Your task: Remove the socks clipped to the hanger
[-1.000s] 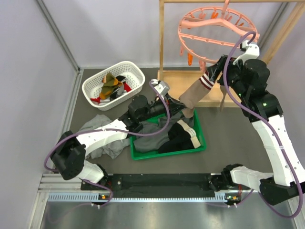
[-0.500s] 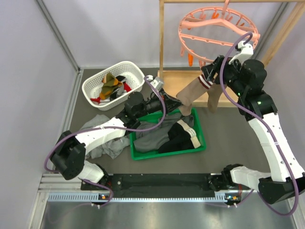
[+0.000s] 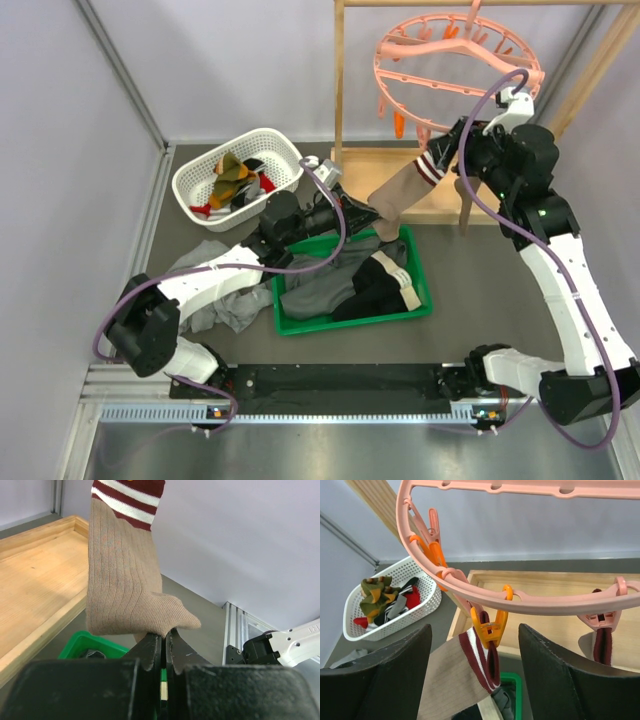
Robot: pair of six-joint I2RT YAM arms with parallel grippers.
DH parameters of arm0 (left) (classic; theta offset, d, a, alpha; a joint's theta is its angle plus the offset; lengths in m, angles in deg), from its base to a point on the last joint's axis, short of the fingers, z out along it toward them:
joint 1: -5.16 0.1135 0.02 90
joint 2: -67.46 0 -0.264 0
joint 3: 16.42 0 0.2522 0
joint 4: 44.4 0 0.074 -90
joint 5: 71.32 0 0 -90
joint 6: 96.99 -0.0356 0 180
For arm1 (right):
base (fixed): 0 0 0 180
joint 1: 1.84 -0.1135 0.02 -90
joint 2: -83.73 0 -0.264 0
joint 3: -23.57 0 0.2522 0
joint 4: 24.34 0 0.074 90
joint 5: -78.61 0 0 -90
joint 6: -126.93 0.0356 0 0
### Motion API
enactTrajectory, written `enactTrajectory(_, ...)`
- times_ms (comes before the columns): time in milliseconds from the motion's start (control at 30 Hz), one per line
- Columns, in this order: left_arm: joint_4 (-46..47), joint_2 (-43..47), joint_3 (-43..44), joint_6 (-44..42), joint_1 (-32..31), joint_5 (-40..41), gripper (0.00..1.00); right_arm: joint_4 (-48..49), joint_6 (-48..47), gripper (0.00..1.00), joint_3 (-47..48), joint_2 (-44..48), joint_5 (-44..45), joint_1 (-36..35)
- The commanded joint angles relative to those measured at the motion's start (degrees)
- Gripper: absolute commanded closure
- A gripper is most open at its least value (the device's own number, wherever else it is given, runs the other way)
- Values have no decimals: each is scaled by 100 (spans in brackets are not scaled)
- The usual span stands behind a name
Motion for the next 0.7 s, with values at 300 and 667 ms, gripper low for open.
enactTrajectory(300, 354, 190, 56, 106, 34, -178, 100, 684, -86, 46, -95, -145, -155, 67)
enactTrajectory(667, 381, 269, -58, 115, 34, -126, 100, 640, 28, 85, -34, -190, 223, 75)
